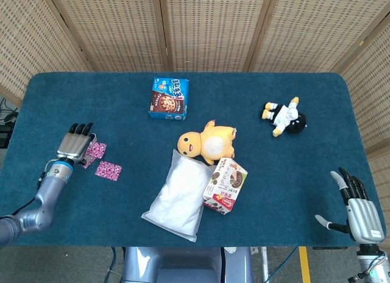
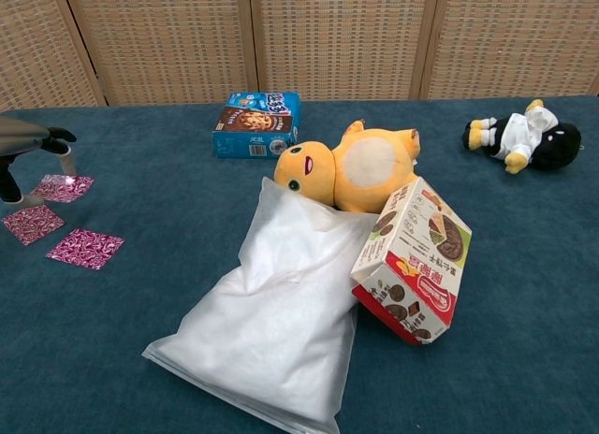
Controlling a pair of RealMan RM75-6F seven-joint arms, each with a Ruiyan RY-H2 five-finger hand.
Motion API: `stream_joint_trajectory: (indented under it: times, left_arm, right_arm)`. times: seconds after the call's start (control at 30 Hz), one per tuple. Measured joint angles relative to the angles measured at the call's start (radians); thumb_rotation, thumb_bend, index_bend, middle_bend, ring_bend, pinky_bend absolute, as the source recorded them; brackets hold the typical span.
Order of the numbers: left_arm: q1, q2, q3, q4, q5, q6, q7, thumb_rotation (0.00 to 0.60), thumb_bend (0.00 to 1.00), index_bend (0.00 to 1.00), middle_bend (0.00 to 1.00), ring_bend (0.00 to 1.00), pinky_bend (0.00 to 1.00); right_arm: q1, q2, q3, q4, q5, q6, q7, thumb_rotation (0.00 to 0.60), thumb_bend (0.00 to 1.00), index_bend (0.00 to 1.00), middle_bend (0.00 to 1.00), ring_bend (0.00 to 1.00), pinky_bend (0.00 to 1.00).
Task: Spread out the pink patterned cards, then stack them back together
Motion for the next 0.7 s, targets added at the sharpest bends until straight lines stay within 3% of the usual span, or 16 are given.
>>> stream_joint_trajectory:
  times: [0.33, 0.7]
  left_arm:
    - [0.035, 0.026, 0.031, 0.083, 0.225, -0.018, -0.155, 0.600, 0.35, 0.66, 0.00, 0.00, 0.00]
    - [0.066, 0.020, 0.073, 0.182, 0.393, 0.005, -0.253, 0.600, 0.35, 0.66, 0.00, 0.00, 0.00]
  right_arm:
    - [0.001, -0.003, -0.001, 0.001, 0.000, -0.001, -0.008, 0.600, 0.11, 0.04, 0.00, 0.00, 0.00]
    - [0.001, -0.005, -0.001, 0.001, 0.004, -0.003, -0.018, 0.600, 0.11, 0.04, 0.00, 0.00, 0.00]
